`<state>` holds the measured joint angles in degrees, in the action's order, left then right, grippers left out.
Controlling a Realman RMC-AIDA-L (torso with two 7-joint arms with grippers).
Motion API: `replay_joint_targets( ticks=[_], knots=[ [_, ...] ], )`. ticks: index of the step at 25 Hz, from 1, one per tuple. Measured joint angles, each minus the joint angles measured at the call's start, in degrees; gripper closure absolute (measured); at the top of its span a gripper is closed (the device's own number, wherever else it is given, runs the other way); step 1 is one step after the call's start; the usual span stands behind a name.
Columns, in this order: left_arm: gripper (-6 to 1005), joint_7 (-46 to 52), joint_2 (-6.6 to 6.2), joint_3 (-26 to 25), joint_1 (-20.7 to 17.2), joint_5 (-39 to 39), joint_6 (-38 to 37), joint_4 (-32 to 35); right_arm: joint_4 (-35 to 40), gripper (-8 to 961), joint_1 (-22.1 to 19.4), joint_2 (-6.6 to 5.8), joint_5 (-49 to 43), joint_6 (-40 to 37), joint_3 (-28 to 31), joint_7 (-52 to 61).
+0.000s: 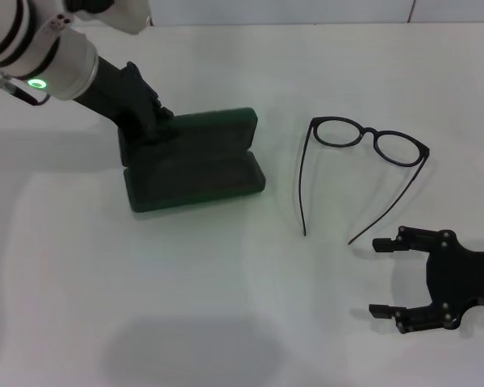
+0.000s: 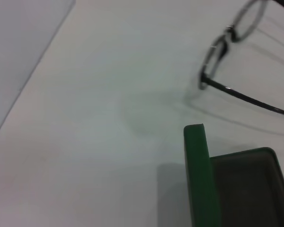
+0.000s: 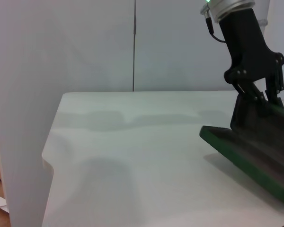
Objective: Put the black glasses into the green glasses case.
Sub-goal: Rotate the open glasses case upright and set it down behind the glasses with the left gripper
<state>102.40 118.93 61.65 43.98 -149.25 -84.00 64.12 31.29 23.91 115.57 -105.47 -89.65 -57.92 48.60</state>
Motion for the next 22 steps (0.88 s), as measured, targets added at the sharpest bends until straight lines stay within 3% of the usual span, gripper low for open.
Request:
replay_joint_targets(
  ticks=[10,14,22],
  knots=[
    [796,-8.9,0.65,1.3,-2.4,3.7,0.7,1.3,-0.1,96,-0.1,0.00,0.0,0.0,0.0,0.0],
    [798,-11.0,0.54,1.4,-3.8,8.2,1.0,1.6,-0.1,96,-0.2,0.00,0.0,0.0,0.0,0.0],
    [804,-12.2,0.87,3.9,-4.2,9.9,2.4,0.1,-0.2,96,-0.2,0.00,0.0,0.0,0.0,0.0]
  ],
)
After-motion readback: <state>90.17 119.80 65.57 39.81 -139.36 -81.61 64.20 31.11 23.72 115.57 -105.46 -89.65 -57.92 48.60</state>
